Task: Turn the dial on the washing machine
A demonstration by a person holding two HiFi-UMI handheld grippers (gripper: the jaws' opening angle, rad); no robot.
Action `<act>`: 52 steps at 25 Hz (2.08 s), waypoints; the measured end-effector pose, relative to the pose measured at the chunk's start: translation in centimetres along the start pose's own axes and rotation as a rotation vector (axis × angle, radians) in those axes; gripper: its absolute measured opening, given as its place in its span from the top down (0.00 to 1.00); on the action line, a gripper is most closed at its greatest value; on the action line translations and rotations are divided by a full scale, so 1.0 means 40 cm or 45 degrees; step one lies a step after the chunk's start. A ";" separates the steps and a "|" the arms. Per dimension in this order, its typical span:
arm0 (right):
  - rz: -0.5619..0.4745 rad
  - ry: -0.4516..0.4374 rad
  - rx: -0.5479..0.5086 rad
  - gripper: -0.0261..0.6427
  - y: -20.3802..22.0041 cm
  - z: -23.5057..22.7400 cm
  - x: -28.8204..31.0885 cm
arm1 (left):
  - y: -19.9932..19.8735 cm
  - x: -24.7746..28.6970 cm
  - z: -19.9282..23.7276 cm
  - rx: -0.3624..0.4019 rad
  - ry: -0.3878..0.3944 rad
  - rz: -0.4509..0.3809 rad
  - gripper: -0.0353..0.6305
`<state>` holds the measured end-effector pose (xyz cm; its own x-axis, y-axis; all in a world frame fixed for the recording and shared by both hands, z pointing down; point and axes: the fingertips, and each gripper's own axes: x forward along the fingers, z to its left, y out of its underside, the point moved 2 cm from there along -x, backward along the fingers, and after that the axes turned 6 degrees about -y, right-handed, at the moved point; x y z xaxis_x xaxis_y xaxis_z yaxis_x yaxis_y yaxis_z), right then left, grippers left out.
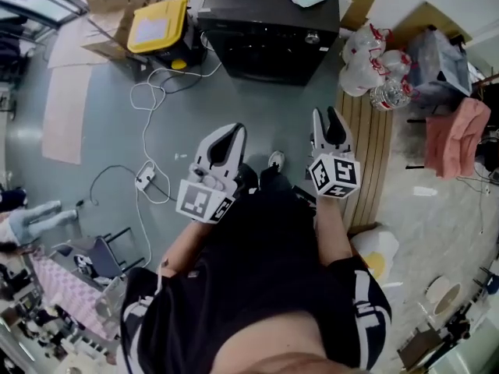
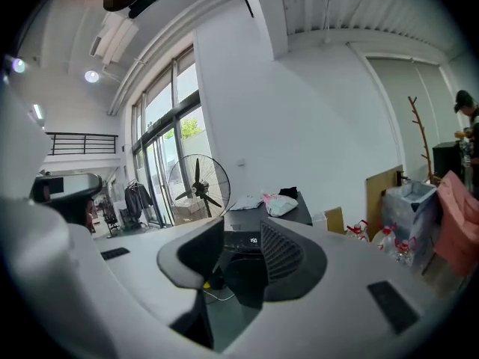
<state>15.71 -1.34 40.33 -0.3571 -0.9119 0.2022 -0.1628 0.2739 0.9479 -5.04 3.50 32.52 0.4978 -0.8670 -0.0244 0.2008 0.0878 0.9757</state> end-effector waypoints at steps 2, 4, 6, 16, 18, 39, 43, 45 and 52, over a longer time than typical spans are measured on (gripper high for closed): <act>0.003 -0.006 -0.016 0.73 -0.018 -0.062 0.084 | 0.009 0.075 0.005 -0.012 -0.008 0.004 0.91; 0.026 -0.003 0.002 0.71 -0.015 -0.118 0.165 | 0.028 0.138 0.011 -0.019 0.001 0.026 0.91; 0.056 0.004 0.040 0.70 0.005 -0.170 0.244 | 0.046 0.197 0.021 -0.024 0.016 0.045 0.91; 0.264 0.084 0.112 0.57 0.194 -0.425 0.727 | 0.139 0.554 0.206 -0.082 0.086 0.099 0.91; 0.301 0.119 0.173 0.56 0.250 -0.492 0.812 | 0.161 0.627 0.238 -0.096 0.109 0.107 0.91; 0.613 0.439 -0.270 0.53 0.521 -0.738 1.156 | 0.412 0.882 0.393 -0.126 0.157 0.275 0.91; 0.499 0.387 -0.131 0.50 0.514 -0.739 1.154 | 0.416 0.876 0.395 -0.154 0.158 0.287 0.91; 0.446 0.318 0.033 0.48 0.515 -0.746 1.152 | 0.415 0.871 0.399 -0.159 0.155 0.285 0.91; 0.493 0.321 0.097 0.52 0.529 -0.761 1.156 | 0.414 0.862 0.418 -0.176 0.130 0.267 0.91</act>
<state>23.75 -47.01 77.21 -0.1721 -0.7811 0.6002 -0.1323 0.6221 0.7717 1.34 -33.15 51.50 0.6217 -0.7694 0.1464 0.1943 0.3326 0.9228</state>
